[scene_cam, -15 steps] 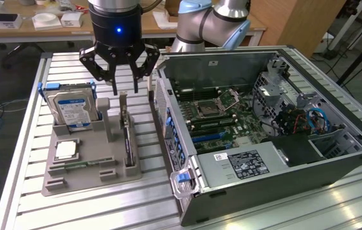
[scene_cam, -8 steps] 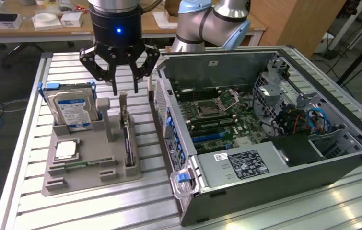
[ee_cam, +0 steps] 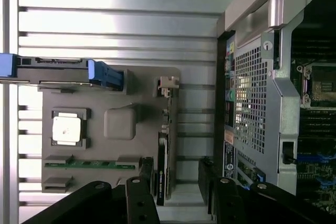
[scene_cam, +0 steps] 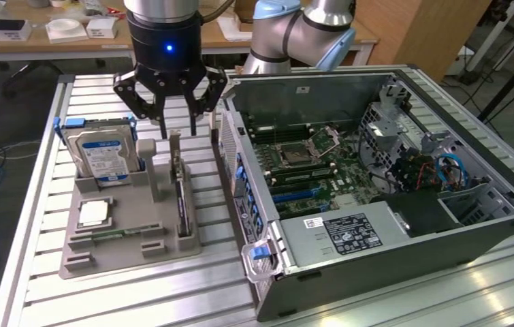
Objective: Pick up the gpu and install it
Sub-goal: 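Pick up the gpu and move the gpu toward the slot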
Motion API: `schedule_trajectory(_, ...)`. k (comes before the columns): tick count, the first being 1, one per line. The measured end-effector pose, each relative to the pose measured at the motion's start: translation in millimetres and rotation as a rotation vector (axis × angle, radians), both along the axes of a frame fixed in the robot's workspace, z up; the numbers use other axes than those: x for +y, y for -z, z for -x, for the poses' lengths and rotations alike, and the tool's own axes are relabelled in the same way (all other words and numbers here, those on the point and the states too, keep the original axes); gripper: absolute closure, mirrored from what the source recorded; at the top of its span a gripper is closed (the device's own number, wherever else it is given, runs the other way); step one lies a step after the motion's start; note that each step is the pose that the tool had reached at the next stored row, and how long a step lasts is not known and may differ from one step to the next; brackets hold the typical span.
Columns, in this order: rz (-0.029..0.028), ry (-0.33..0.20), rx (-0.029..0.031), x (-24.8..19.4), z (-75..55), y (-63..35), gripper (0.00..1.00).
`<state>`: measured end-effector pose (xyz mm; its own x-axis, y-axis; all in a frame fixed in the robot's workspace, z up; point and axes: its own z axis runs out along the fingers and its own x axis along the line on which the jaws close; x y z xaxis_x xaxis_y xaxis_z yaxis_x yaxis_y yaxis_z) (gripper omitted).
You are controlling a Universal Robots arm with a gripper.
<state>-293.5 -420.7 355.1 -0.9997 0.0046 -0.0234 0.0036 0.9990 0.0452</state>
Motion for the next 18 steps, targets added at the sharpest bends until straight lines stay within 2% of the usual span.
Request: schedule_trajectory(18,0.0001,0.0,0.0001,-1.2,0.0,9.7,0.53)
